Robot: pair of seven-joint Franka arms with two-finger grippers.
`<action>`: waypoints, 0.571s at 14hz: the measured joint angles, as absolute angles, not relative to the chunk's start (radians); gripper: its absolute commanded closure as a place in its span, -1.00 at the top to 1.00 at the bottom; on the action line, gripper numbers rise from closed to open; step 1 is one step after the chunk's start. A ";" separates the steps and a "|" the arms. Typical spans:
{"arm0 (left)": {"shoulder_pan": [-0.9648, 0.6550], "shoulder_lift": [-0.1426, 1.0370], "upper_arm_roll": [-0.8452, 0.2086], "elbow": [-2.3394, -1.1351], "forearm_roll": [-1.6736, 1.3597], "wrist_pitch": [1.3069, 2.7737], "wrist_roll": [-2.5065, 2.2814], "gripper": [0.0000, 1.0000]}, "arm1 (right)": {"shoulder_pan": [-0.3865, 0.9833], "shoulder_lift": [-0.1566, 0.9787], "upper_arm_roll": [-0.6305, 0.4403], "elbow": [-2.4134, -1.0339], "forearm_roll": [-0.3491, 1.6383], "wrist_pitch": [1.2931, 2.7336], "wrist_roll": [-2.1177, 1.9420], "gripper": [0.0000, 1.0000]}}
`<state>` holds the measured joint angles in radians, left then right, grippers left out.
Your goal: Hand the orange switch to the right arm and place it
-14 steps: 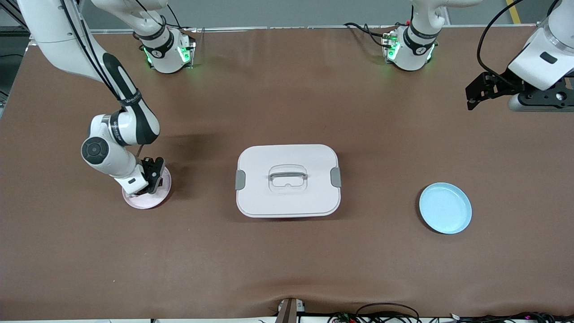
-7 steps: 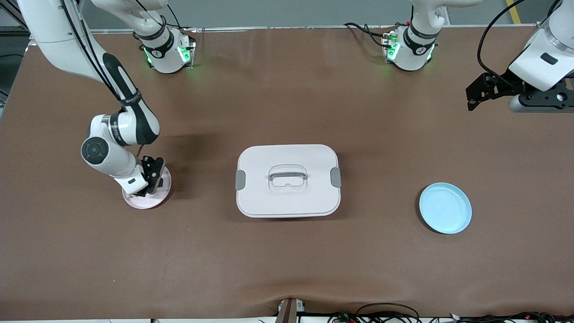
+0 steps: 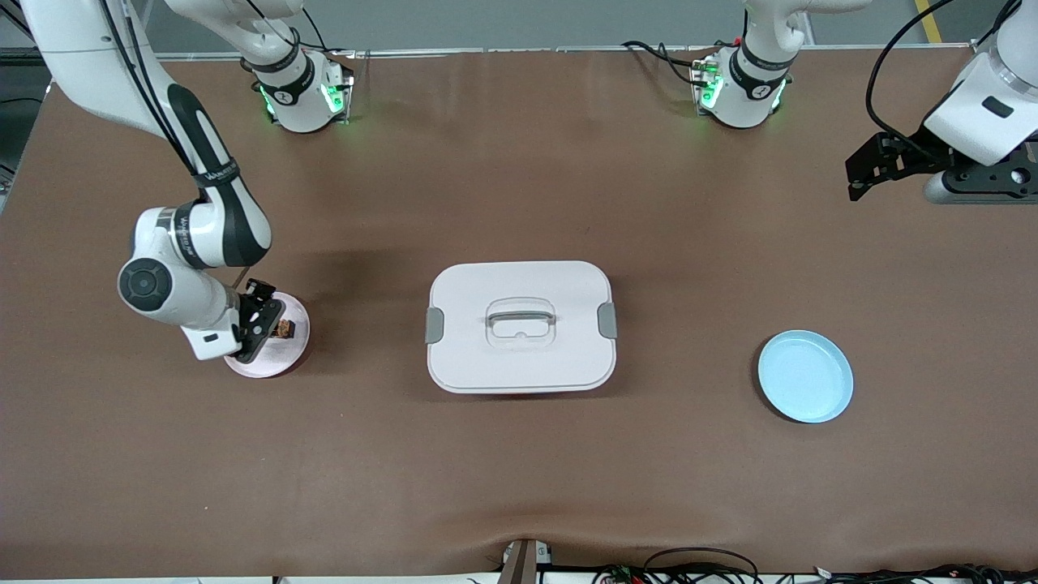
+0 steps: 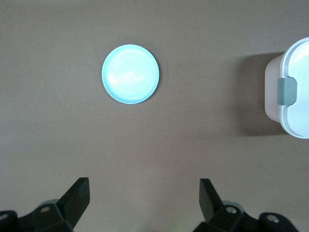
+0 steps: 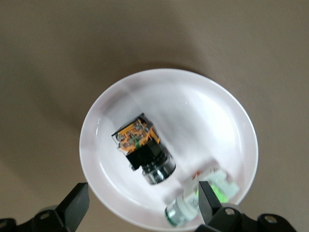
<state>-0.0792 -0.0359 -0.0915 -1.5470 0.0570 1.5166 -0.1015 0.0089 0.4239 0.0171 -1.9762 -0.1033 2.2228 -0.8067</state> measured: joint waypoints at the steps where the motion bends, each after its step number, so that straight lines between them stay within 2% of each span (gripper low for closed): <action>1: -0.078 -0.036 -0.091 -1.547 0.057 1.517 -0.101 1.00 | 0.008 0.422 0.017 -1.963 -0.104 2.199 -0.695 1.00; 8: -0.074 -0.036 -0.089 -1.547 0.055 1.517 -0.101 1.00 | -0.025 0.420 0.015 -1.937 -0.105 2.191 -0.177 1.00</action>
<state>-0.0744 -0.0358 -0.0885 -1.5473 0.0546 1.5166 -0.1015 -0.0252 0.4199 0.0153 -1.9367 -0.1050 2.1912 -0.1767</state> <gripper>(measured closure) 0.000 0.000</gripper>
